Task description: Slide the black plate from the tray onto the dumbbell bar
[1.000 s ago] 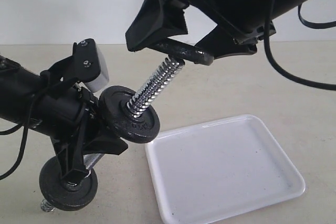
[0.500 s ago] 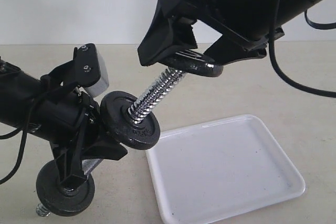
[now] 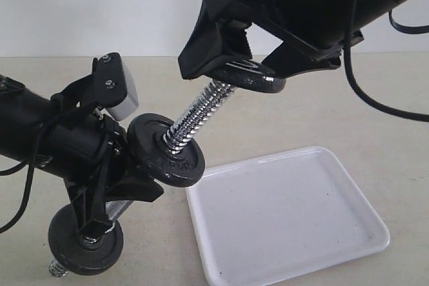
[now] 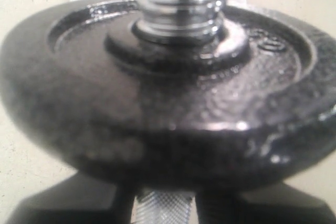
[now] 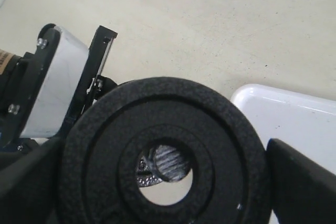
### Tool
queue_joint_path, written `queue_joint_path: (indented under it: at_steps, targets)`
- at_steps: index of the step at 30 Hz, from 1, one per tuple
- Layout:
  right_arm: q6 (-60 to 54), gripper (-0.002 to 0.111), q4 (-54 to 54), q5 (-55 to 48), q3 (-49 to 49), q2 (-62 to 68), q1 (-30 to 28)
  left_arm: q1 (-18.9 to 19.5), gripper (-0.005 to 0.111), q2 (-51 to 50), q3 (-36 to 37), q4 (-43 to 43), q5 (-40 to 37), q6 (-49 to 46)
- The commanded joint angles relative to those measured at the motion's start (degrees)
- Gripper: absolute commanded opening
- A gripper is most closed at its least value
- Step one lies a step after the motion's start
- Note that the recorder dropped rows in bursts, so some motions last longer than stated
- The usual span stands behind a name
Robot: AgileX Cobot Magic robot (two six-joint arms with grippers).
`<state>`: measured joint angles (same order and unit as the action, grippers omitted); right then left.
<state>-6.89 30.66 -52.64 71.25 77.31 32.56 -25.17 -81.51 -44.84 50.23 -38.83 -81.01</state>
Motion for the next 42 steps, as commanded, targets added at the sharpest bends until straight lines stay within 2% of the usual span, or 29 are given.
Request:
queue_joint_path:
  at_steps: [1, 19, 42]
  targets:
    - [-0.1, 0.000, 1.4, 3.1, 0.7, -0.6, -0.1, -0.2, 0.004, 3.0, -2.2, 7.8, 0.9, 0.0]
    - [-0.9, 0.000, 3.8, 2.5, 0.7, 3.3, 0.0, -0.2, 0.004, 3.0, -2.2, 7.8, 1.6, -0.9]
    - [-1.2, 0.000, 6.4, 13.0, 0.7, 3.3, 0.1, -0.2, 0.004, 3.0, -3.8, 21.9, 3.5, -3.9]
